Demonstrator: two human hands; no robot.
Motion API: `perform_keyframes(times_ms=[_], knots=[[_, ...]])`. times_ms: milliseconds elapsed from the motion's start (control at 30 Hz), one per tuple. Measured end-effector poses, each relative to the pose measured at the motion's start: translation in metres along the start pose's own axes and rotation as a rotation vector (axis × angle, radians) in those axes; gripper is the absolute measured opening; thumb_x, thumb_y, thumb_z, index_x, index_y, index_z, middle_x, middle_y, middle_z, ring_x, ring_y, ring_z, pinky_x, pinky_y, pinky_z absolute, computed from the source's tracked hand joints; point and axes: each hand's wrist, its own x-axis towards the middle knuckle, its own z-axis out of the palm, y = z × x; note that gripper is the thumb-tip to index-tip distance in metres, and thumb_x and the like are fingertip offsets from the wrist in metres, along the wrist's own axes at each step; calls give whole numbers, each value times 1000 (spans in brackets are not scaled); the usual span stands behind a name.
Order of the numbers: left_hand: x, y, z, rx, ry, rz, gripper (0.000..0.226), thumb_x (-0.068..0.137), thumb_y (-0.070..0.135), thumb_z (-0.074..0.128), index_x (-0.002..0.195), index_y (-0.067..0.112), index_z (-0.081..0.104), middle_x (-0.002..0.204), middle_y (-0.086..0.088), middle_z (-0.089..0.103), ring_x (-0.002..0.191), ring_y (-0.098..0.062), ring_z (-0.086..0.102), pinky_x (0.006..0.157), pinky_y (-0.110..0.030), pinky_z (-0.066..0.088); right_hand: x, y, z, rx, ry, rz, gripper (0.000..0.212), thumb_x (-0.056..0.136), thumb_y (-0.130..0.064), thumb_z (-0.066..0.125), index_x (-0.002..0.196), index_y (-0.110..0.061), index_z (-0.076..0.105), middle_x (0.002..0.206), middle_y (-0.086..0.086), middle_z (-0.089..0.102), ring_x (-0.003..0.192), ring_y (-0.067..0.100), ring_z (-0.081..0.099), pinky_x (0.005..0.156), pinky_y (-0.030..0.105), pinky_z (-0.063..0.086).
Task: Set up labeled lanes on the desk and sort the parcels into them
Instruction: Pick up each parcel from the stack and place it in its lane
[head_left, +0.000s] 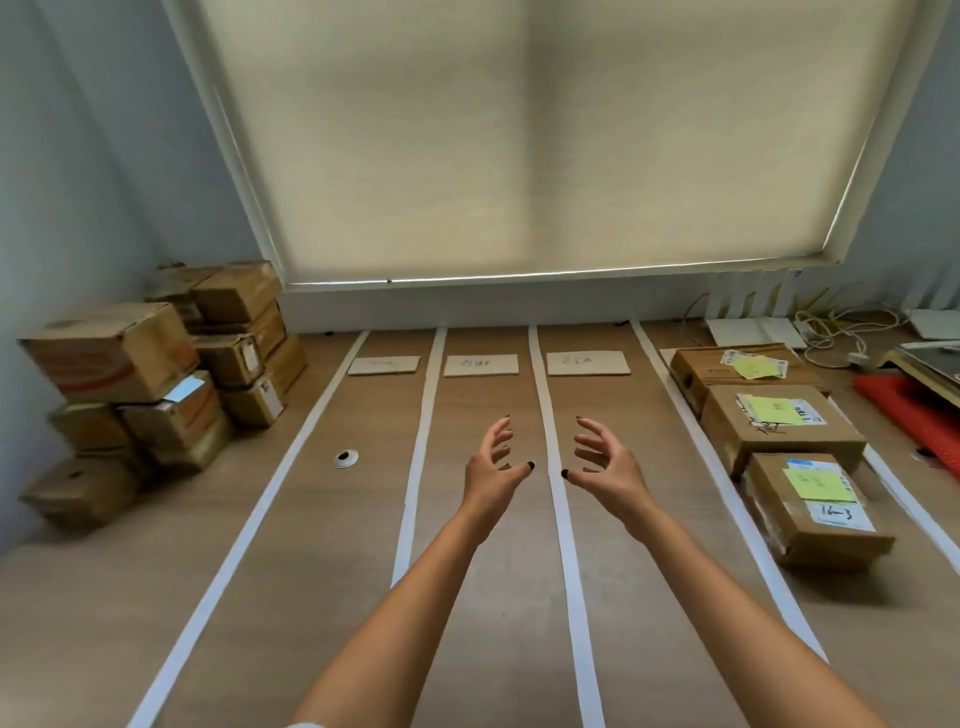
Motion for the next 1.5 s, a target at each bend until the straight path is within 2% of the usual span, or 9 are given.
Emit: perform_keyframes(times_ms=[300, 600, 667, 800, 933, 1100, 1200, 1367, 1500], knots=[[11, -40, -122, -41, 91, -27, 68, 81, 3, 67, 140, 20, 38, 136, -7, 48, 126, -23, 46, 101, -33, 43, 23, -33, 125, -34, -130, -45, 76, 74, -3, 75, 139, -20, 38, 134, 12, 48, 120, 25, 49, 94, 34, 47], [26, -92, -291, 3, 56, -32, 68, 84, 4, 65, 141, 22, 35, 139, -6, 45, 125, -22, 45, 98, -31, 45, 32, -63, 299, -18, -93, -15, 77, 73, -5, 77, 138, -23, 39, 134, 10, 48, 119, 22, 50, 85, 27, 48], [25, -100, -334, 13, 48, -27, 68, 82, 4, 66, 141, 22, 36, 138, -7, 45, 125, -23, 47, 94, -30, 46, 31, -73, 339, 13, -95, -2, 76, 74, -2, 75, 138, -20, 40, 132, 12, 48, 119, 25, 51, 86, 31, 49], [24, -114, -410, 51, 83, -35, 69, 81, 1, 66, 141, 18, 37, 138, -11, 46, 124, -25, 46, 100, -35, 44, 27, -92, 410, 70, -129, 5, 74, 74, -1, 74, 138, -19, 41, 132, 14, 48, 116, 25, 52, 88, 35, 50], [25, -126, -464, 90, 131, -64, 68, 82, 3, 66, 141, 19, 36, 140, -10, 45, 127, -25, 45, 100, -33, 42, 27, -104, 466, 88, -204, 13, 73, 76, -2, 73, 139, -19, 39, 133, 13, 46, 120, 27, 49, 87, 33, 50], [25, -147, -518, 144, 159, -103, 65, 84, 1, 63, 141, 18, 37, 140, -10, 44, 128, -24, 44, 100, -35, 42, 30, -110, 525, 100, -238, 20, 70, 76, -1, 72, 136, -20, 41, 133, 13, 47, 118, 26, 50, 94, 40, 50], [29, -167, -558, 125, 190, -126, 62, 85, 0, 61, 140, 17, 38, 140, -9, 44, 128, -24, 44, 101, -36, 42, 31, -111, 563, 93, -263, 54, 68, 77, 0, 70, 136, -18, 42, 132, 14, 48, 117, 28, 52, 89, 35, 50], [54, -213, -644, 110, 276, -136, 59, 85, -4, 56, 137, 20, 42, 136, -7, 48, 126, -20, 47, 92, -28, 43, 46, -108, 632, 43, -360, 120, 68, 80, -1, 67, 138, -19, 39, 135, 13, 44, 122, 29, 48, 83, 30, 49], [86, -254, -719, 103, 334, -190, 55, 85, -5, 56, 135, 18, 45, 135, -7, 50, 125, -21, 47, 98, -29, 41, 71, -105, 705, -11, -404, 197, 67, 82, -3, 66, 140, -17, 37, 138, 14, 42, 124, 30, 46, 85, 31, 48]])
